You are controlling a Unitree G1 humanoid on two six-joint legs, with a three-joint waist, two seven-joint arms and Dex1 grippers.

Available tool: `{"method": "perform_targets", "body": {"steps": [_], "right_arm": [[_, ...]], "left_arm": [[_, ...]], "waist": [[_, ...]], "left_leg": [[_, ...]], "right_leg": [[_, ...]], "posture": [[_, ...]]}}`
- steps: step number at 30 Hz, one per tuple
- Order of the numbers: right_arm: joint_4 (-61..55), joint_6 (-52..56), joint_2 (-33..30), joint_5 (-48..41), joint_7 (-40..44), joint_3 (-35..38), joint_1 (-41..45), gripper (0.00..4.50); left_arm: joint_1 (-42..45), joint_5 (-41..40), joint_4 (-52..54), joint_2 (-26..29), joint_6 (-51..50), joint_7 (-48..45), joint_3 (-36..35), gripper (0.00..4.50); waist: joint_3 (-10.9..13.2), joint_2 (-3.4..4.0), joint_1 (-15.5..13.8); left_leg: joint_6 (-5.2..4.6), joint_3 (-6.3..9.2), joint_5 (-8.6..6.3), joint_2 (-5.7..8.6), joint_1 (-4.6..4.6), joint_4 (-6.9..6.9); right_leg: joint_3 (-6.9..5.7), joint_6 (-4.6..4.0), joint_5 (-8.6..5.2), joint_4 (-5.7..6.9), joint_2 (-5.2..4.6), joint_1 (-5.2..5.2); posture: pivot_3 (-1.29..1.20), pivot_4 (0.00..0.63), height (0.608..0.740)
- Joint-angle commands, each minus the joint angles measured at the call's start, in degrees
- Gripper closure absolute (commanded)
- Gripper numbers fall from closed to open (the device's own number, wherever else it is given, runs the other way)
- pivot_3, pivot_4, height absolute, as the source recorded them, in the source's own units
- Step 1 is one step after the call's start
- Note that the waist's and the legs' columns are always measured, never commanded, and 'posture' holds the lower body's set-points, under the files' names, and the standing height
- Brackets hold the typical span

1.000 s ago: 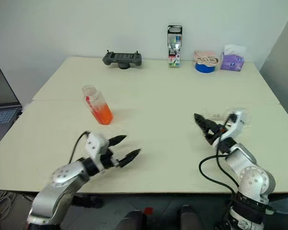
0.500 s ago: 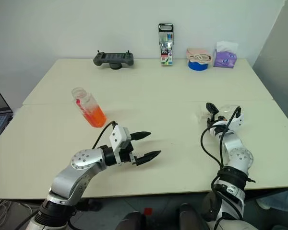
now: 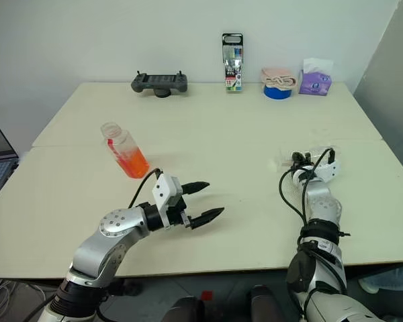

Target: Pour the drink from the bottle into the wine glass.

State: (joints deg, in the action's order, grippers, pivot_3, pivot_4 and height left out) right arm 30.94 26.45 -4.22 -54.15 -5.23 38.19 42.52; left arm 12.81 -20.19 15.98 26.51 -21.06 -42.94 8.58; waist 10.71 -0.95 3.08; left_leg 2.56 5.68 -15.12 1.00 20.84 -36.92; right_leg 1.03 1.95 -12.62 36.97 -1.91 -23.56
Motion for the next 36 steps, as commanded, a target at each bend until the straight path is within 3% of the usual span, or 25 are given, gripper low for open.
{"method": "perform_targets", "body": {"steps": [1,7,13,17,23,36], "right_arm": [[-10.8,2.0,-1.0,6.1,0.9,-8.1,-4.0,4.28],[-26.1,-2.1,-3.7,22.8,11.1,-30.8,-8.5,4.28],[-18.9,-21.8,-1.7,43.2,17.0,-47.7,-6.6,4.28],[-13.8,-31.4,0.7,47.1,19.7,-50.0,-6.8,4.28],[-17.5,-33.0,2.7,46.3,24.4,-51.0,-13.7,4.28],[0.2,-41.4,9.0,53.4,20.6,-50.9,-12.0,4.28]], "left_arm": [[0.5,-0.4,0.3,0.1,1.1,0.4,-2.5,0.00],[-1.9,-3.1,1.6,2.4,-1.2,0.1,-8.3,0.00],[-10.6,-6.8,7.9,6.4,-3.8,0.2,-15.9,0.00],[-13.8,-9.7,12.6,6.5,-5.9,2.1,-19.2,0.00],[-15.2,-14.7,17.0,7.9,-10.0,4.2,-24.4,0.00],[-13.9,-12.7,15.4,8.5,-9.0,3.8,-20.3,0.00]], "waist": [[0.0,0.02,-0.2],[0.0,0.09,0.4],[0.0,0.09,0.7],[0.1,0.06,-0.3],[0.0,-0.01,-1.2],[0.0,-0.01,-0.7]], "left_leg": [[0.00,0.03,0.00,0.00,0.00,0.01],[0.00,-0.04,0.00,0.00,0.09,0.03],[0.04,-0.18,-0.02,-0.62,0.11,0.16],[0.05,-0.09,-0.02,-0.75,0.15,0.23],[0.15,-0.15,-0.07,-0.66,0.22,0.07],[0.16,-0.23,-0.07,-0.80,0.10,0.10]], "right_leg": [[-0.02,0.00,0.00,0.00,0.00,0.00],[0.05,0.00,-0.01,0.02,0.00,-0.18],[0.11,-0.07,0.01,0.09,0.61,-0.47],[0.02,-0.15,0.02,0.11,0.73,-0.54],[0.10,-0.22,0.06,0.00,0.62,-0.49],[0.16,-0.56,0.13,0.05,0.83,-0.50]], "posture": [[0.00,0.150,0.740],[0.00,0.150,0.740],[0.00,0.150,0.740],[0.00,0.150,0.740],[0.00,0.150,0.740],[0.00,0.150,0.740]]}}
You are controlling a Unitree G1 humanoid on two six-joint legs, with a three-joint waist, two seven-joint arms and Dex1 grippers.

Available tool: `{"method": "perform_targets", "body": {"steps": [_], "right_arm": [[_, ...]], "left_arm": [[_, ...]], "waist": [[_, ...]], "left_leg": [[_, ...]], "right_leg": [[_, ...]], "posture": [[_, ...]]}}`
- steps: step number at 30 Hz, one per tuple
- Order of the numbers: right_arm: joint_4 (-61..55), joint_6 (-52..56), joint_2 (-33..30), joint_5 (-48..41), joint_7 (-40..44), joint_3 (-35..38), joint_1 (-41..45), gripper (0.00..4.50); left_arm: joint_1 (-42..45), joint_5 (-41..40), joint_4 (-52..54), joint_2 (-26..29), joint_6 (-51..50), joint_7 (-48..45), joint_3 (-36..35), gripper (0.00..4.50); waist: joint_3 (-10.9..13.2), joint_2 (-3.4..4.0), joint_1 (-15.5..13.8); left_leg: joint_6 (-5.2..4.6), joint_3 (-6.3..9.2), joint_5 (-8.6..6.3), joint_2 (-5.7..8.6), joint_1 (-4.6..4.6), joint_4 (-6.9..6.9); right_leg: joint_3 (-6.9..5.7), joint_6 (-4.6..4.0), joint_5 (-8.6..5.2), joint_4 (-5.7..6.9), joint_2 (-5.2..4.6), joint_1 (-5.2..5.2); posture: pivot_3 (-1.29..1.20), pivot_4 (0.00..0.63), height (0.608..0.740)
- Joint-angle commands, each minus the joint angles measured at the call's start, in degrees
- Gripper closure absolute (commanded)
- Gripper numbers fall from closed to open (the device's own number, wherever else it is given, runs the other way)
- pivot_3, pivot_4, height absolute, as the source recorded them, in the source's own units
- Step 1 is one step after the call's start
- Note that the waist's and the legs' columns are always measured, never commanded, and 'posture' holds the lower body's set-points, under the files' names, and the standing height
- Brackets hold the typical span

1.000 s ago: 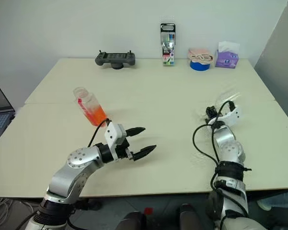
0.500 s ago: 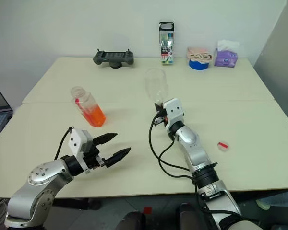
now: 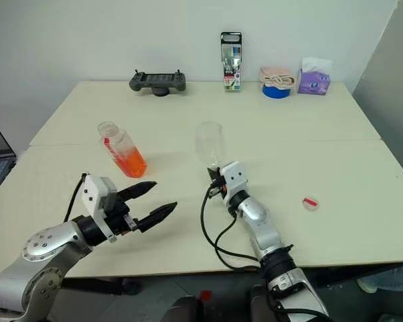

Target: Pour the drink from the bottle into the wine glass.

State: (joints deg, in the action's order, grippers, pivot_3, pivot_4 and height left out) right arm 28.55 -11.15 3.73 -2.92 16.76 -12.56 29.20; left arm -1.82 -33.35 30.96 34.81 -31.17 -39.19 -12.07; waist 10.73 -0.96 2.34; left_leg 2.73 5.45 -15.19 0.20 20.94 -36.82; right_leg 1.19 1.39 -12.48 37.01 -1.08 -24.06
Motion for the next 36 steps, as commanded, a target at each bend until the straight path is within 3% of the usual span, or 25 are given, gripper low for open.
{"method": "perform_targets", "body": {"steps": [1,13,23,29,36], "right_arm": [[4.2,-4.9,1.2,3.1,-1.5,-0.6,1.4,4.28],[9.0,-7.4,0.2,5.4,1.6,-1.3,-0.2,4.28],[7.0,-5.1,-1.4,5.6,2.3,-0.1,0.8,0.84],[-8.1,3.5,-7.0,4.7,7.8,-1.0,-5.8,0.84],[-42.0,25.1,-23.8,-4.2,18.4,4.9,-16.0,0.84]], "left_arm": [[0.9,0.5,0.3,0.2,1.1,0.1,0.5,0.00],[0.7,2.1,-1.2,0.4,2.2,0.2,0.0,0.00],[1.7,5.4,-6.8,-2.2,7.1,2.8,-0.8,0.00],[0.1,11.8,-13.4,-5.8,17.4,8.8,-4.8,0.00],[-1.7,16.4,-16.5,-9.8,24.5,15.5,-7.6,0.00]], "waist": [[0.0,-0.01,0.1],[0.0,-0.04,0.5],[-0.1,-0.07,0.5],[-0.1,-0.07,0.1],[0.0,-0.09,-0.7]], "left_leg": [[0.00,-0.02,0.00,0.00,0.00,0.00],[0.00,0.00,0.00,0.00,-0.08,0.01],[0.00,0.02,0.00,0.01,-0.05,-0.01],[0.01,0.02,-0.01,0.02,-0.02,0.01],[0.08,0.00,-0.04,0.08,0.07,-0.10]], "right_leg": [[0.03,0.00,0.00,0.00,0.00,0.00],[0.01,0.00,0.00,0.03,0.00,0.04],[0.00,0.00,0.00,0.02,-0.02,0.04],[0.00,0.00,0.00,-0.03,-0.05,0.03],[0.01,0.03,0.00,-0.06,-0.14,0.02]], "posture": [[0.00,0.150,0.740],[0.00,0.150,0.740],[0.00,0.150,0.740],[0.00,0.150,0.740],[0.00,0.150,0.740]]}}
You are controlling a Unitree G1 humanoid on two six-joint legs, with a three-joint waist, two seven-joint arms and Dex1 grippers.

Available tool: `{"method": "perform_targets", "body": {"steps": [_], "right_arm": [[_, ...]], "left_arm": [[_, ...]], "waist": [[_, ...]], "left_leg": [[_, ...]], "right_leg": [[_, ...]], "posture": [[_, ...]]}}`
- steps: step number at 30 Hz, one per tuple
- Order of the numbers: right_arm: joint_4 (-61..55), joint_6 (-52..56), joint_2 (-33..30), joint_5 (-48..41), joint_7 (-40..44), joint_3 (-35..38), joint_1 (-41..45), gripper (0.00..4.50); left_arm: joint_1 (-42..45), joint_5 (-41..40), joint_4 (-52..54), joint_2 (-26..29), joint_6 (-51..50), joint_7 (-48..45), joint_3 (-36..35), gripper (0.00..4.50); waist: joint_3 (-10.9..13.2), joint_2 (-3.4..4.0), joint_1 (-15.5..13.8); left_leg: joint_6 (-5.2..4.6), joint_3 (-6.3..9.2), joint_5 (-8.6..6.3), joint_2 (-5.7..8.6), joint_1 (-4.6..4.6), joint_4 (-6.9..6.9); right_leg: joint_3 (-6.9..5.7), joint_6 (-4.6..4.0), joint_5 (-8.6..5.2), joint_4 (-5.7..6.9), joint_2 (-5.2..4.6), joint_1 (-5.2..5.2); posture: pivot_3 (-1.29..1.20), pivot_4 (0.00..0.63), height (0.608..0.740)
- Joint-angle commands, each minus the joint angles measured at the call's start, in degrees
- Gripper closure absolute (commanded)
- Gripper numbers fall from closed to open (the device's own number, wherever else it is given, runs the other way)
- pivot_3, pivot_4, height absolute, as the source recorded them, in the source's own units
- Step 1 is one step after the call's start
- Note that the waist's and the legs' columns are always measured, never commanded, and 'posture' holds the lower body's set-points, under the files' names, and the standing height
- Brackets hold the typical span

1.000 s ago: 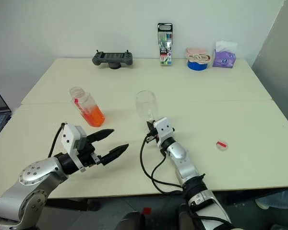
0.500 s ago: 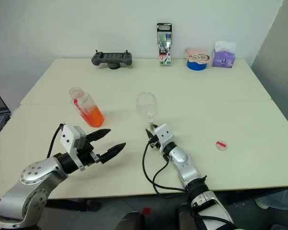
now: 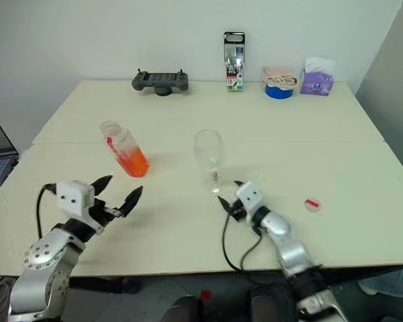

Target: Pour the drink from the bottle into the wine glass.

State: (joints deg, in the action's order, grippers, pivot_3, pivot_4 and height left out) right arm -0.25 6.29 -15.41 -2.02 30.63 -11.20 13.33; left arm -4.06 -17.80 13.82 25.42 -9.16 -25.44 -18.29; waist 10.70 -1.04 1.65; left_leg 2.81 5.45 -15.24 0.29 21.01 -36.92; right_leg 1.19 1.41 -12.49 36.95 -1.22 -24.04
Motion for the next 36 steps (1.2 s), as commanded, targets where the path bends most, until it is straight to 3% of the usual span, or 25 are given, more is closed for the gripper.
{"method": "perform_targets", "body": {"steps": [1,3,6,10,14,17,27,36], "right_arm": [[-17.2,11.3,-8.0,-7.0,6.5,5.1,-0.2,0.84],[-24.1,20.3,-15.9,-13.6,11.8,9.5,1.7,0.84],[-26.4,32.5,-26.4,-24.1,17.2,16.9,11.2,0.84],[-22.8,41.7,-32.3,-33.0,22.0,18.5,25.2,0.84],[-17.2,46.6,-29.0,-38.2,21.5,17.9,37.8,0.84],[-15.8,48.2,-27.1,-40.3,21.4,17.2,42.6,0.84],[-16.3,47.1,-27.3,-39.5,21.8,14.3,43.0,0.84],[-18.4,46.3,-27.1,-38.5,20.5,12.6,40.7,0.84]], "left_arm": [[0.9,0.8,0.2,-0.8,2.6,2.2,-1.5,0.00],[2.7,1.0,-1.1,-1.1,3.1,3.7,-2.0,0.00],[6.5,0.8,-2.9,-0.6,2.2,5.5,-2.7,0.00],[10.5,1.8,-4.5,0.7,1.0,6.4,-2.1,0.00],[15.3,1.7,-7.8,1.8,-0.4,5.8,-1.0,0.00],[18.1,2.8,-10.6,2.3,-0.1,5.8,-0.2,0.00],[25.6,3.9,-20.2,2.6,2.0,4.3,1.4,0.00],[37.5,5.3,-38.1,3.0,10.5,0.5,3.2,0.00]], "waist": [[0.0,-0.01,0.0],[0.0,-0.01,0.0],[0.1,-0.05,0.0],[0.1,-0.11,0.3],[0.1,-0.11,0.3],[0.1,-0.11,0.1],[0.1,-0.12,-0.1],[0.1,-0.12,-0.1]], "left_leg": [[0.00,0.02,0.00,-0.01,-0.02,-0.03],[0.00,0.03,0.00,0.02,-0.04,-0.04],[0.00,0.05,0.00,0.03,0.00,-0.06],[-0.02,0.10,-0.01,-0.08,-0.04,0.08],[-0.02,0.07,-0.01,-0.14,0.01,0.12],[-0.02,0.08,-0.01,-0.08,0.05,0.01],[0.00,0.17,-0.01,0.05,0.33,-0.04],[0.00,0.20,-0.01,0.04,0.34,-0.06]], "right_leg": [[-0.02,0.01,0.00,0.01,0.00,0.04],[-0.05,0.01,0.00,0.00,0.00,0.06],[-0.10,0.02,0.00,0.00,0.00,0.05],[-0.21,0.01,0.00,-0.04,0.10,0.06],[-0.20,-0.03,-0.02,-0.02,0.16,-0.01],[-0.20,-0.02,-0.01,-0.02,0.12,0.00],[-0.27,0.03,0.01,-0.08,-0.05,-0.12],[-0.29,0.04,0.03,-0.04,-0.02,-0.13]], "posture": [[0.00,0.150,0.740],[0.00,0.150,0.740],[0.00,0.150,0.740],[0.00,0.150,0.740],[0.00,0.150,0.740],[0.00,0.150,0.740],[0.00,0.150,0.740],[0.00,0.150,0.740]]}}
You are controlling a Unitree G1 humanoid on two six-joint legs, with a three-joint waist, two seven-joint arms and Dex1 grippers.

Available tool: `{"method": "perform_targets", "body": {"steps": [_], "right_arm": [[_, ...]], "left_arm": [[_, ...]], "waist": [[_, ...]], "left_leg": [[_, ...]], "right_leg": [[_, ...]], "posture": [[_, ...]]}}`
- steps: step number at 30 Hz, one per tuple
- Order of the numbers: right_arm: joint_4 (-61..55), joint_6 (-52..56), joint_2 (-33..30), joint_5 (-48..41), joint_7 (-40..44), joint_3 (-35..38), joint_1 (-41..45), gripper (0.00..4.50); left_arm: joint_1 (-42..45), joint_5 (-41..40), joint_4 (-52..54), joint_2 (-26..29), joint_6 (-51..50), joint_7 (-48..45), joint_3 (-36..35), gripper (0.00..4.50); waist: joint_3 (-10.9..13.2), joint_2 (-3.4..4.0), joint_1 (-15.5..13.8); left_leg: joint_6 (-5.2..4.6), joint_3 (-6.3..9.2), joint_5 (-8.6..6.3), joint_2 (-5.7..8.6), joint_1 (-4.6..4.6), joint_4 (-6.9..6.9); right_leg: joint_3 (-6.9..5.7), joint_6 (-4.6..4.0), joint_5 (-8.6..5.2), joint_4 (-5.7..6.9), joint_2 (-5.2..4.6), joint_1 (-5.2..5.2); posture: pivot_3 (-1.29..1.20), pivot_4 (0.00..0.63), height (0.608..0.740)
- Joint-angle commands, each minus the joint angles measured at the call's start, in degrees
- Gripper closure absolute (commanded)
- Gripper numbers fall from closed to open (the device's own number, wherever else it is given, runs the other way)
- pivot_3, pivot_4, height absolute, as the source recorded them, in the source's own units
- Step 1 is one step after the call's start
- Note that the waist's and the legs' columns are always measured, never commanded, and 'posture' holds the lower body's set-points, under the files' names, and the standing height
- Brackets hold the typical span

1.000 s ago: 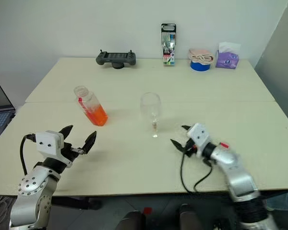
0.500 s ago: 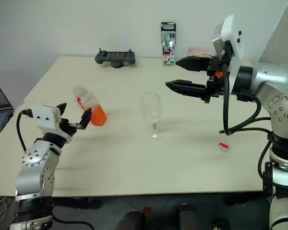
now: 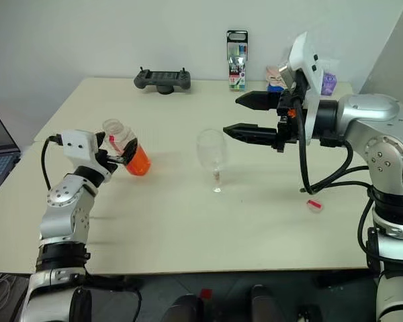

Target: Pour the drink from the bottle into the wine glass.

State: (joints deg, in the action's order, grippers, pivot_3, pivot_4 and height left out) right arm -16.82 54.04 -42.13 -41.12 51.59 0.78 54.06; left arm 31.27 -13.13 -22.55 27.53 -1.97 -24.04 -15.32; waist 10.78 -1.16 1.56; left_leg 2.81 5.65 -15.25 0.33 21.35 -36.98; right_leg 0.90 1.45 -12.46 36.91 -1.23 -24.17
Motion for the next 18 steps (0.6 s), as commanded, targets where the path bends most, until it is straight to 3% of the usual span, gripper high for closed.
{"method": "perform_targets", "body": {"steps": [1,9,12,18], "right_arm": [[-1.9,-1.5,-0.4,0.8,-0.6,0.5,-0.2,0.84],[-3.0,-1.7,-0.4,1.9,-1.3,0.0,-1.2,0.84],[-3.2,-1.5,-0.1,1.8,-1.7,0.1,-0.9,0.82],[-3.6,-2.1,-0.3,3.2,-3.1,-0.5,-1.4,0.82]], "left_arm": [[3.2,0.9,-2.9,0.7,3.8,-1.0,0.4,0.00],[5.8,1.7,-8.9,-0.2,7.4,-0.4,1.4,0.00],[6.0,1.6,-9.5,-0.2,8.3,-1.1,1.5,0.59],[6.6,1.7,-11.1,0.5,9.5,-1.4,1.1,2.45]], "waist": [[0.0,0.00,0.0],[0.0,0.00,0.1],[0.0,0.00,0.1],[0.0,0.00,0.1]], "left_leg": [[0.00,0.00,0.00,0.00,0.01,0.00],[0.00,0.02,0.00,0.00,0.03,0.01],[0.00,0.04,0.00,0.00,0.03,0.00],[0.00,0.04,0.00,0.01,0.03,-0.01]], "right_leg": [[0.00,-0.01,0.01,-0.01,0.00,0.00],[-0.01,-0.04,0.03,0.01,-0.02,-0.03],[-0.03,-0.02,0.02,0.02,-0.02,-0.04],[-0.02,-0.02,0.03,0.03,-0.02,-0.03]], "posture": [[0.00,0.150,0.740],[0.00,0.150,0.740],[0.00,0.150,0.740],[0.00,0.150,0.740]]}}
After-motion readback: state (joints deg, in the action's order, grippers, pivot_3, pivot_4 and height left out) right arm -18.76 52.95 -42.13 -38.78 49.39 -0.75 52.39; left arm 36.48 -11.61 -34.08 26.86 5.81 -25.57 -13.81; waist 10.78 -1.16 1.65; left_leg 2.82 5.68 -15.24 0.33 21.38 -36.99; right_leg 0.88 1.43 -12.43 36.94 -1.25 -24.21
